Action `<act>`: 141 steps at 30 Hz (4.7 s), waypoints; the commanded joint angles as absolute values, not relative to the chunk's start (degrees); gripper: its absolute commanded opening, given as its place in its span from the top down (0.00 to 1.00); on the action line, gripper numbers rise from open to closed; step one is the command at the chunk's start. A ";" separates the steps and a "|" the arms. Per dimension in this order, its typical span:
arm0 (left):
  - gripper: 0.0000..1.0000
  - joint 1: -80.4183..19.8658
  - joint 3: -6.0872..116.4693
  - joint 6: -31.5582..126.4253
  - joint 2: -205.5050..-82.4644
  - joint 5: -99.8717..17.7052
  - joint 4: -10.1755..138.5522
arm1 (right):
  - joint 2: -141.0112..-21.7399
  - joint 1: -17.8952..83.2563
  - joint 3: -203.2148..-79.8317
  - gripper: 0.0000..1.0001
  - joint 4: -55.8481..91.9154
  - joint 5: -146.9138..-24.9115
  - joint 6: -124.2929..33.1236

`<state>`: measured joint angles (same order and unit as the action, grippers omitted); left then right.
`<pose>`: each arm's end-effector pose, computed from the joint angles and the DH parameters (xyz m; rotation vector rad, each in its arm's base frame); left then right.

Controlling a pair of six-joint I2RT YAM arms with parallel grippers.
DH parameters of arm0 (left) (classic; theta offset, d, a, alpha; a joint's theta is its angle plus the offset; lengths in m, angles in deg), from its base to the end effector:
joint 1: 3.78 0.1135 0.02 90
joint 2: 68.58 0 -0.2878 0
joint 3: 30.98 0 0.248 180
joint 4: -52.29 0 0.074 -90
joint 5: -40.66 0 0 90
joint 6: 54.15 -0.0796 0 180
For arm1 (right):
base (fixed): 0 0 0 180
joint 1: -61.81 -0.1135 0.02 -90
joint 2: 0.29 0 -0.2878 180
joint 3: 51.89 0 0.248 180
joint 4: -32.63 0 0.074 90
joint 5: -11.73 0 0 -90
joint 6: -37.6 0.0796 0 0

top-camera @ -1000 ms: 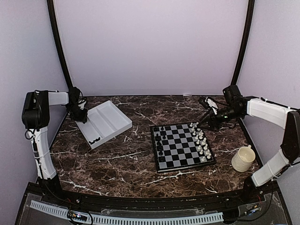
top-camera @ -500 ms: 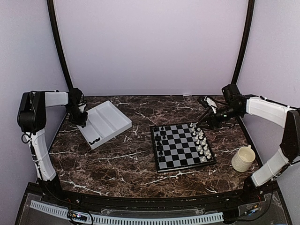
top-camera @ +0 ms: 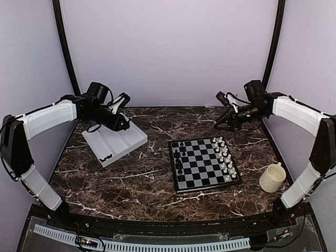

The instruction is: Set up the chess pieces on the board

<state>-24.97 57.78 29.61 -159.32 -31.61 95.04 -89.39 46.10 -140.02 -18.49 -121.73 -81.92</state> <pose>0.3437 -0.1592 0.2873 0.7064 2.2492 -0.4914 0.3167 0.1460 0.2931 -1.1674 1.9890 0.8097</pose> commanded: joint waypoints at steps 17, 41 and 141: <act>0.94 -46.53 67.26 22.84 -171.26 -12.29 77.57 | -108.42 31.90 -162.74 0.50 -21.89 -138.58 -63.39; 0.94 -46.76 66.31 23.34 -171.81 -13.10 76.76 | -109.18 29.04 -162.72 0.98 -24.37 -137.46 -66.38; 0.98 -38.49 63.86 25.22 -165.60 -27.19 81.12 | -118.30 18.04 -157.93 0.82 -24.39 -87.80 -77.98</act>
<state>-38.76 61.87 25.13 -167.62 -28.33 79.81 -118.38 18.61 -156.63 -24.27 -88.01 -78.66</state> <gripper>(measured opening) 0.172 0.182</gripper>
